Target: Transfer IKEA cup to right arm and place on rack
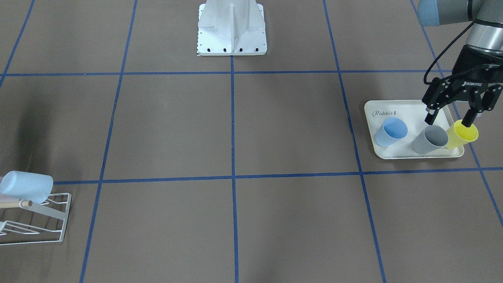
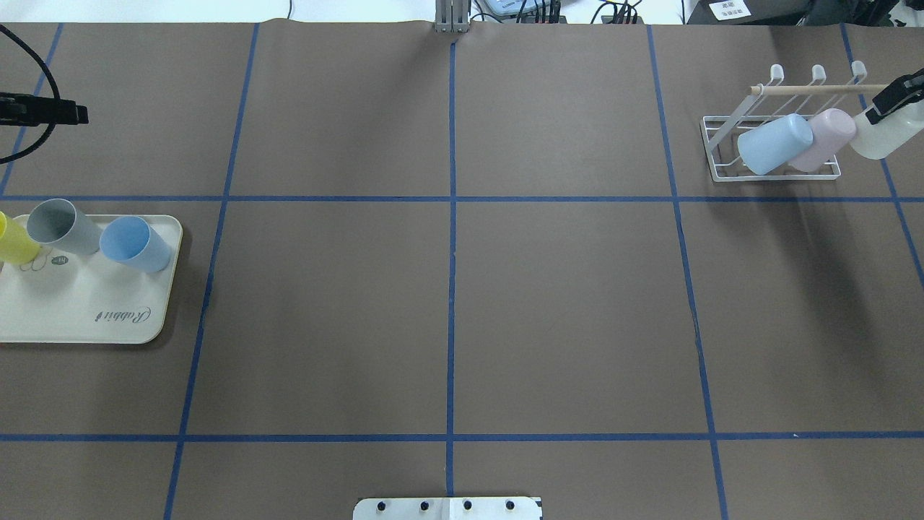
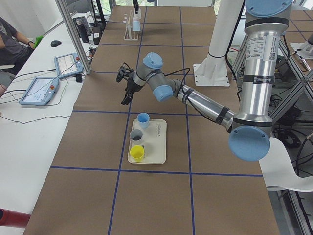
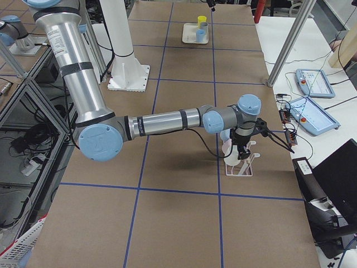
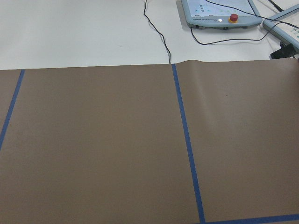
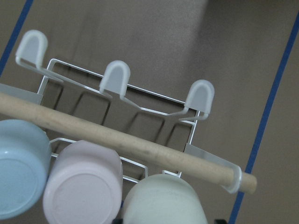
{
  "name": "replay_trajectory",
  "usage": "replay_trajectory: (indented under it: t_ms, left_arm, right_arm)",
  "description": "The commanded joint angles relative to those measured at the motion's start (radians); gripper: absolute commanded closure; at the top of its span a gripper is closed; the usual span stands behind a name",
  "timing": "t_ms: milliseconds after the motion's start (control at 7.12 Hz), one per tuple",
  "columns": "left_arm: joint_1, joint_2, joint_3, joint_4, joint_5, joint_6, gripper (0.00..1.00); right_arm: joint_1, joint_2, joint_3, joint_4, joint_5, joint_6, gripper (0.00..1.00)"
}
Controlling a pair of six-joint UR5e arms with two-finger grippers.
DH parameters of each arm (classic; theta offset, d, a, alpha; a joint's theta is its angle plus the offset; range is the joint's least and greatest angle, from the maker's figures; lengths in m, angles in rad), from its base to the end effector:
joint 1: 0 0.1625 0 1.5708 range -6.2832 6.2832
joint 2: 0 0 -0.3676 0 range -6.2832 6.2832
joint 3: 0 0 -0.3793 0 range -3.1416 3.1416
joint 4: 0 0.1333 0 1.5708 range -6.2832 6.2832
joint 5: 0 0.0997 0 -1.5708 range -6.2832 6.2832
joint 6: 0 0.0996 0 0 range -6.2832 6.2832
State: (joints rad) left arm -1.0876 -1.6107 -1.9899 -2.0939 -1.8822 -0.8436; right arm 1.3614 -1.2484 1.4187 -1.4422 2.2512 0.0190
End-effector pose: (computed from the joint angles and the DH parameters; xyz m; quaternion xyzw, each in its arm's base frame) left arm 0.1361 -0.4807 0.3315 0.2828 0.3946 -0.0842 0.8702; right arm -0.0574 -0.6098 0.4915 0.1018 -0.3438 -0.1381 0.9232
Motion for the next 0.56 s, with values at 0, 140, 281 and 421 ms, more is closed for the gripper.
replay_trajectory:
  t_ms: [0, 140, 281, 421]
  left_arm:
    - [0.0, 0.0, -0.001, 0.0, 0.0, -0.002, 0.0]
    - [0.0, 0.0, -0.007, 0.0, 0.0, -0.002, 0.0]
    - [0.0, 0.0, -0.007, 0.0, 0.0, -0.002, 0.0]
    - [0.0, 0.002, -0.006, 0.0, 0.0, -0.002, 0.0]
  right_arm:
    - [-0.004, 0.05, -0.07, 0.0, 0.004, -0.001, 0.35]
    - [-0.002, 0.053, -0.072, 0.003, 0.004, -0.001, 0.02]
    - [-0.002, 0.053, -0.072, 0.003, 0.004, -0.001, 0.02]
    - [-0.001, 0.055, -0.067, 0.002, 0.007, -0.001, 0.01]
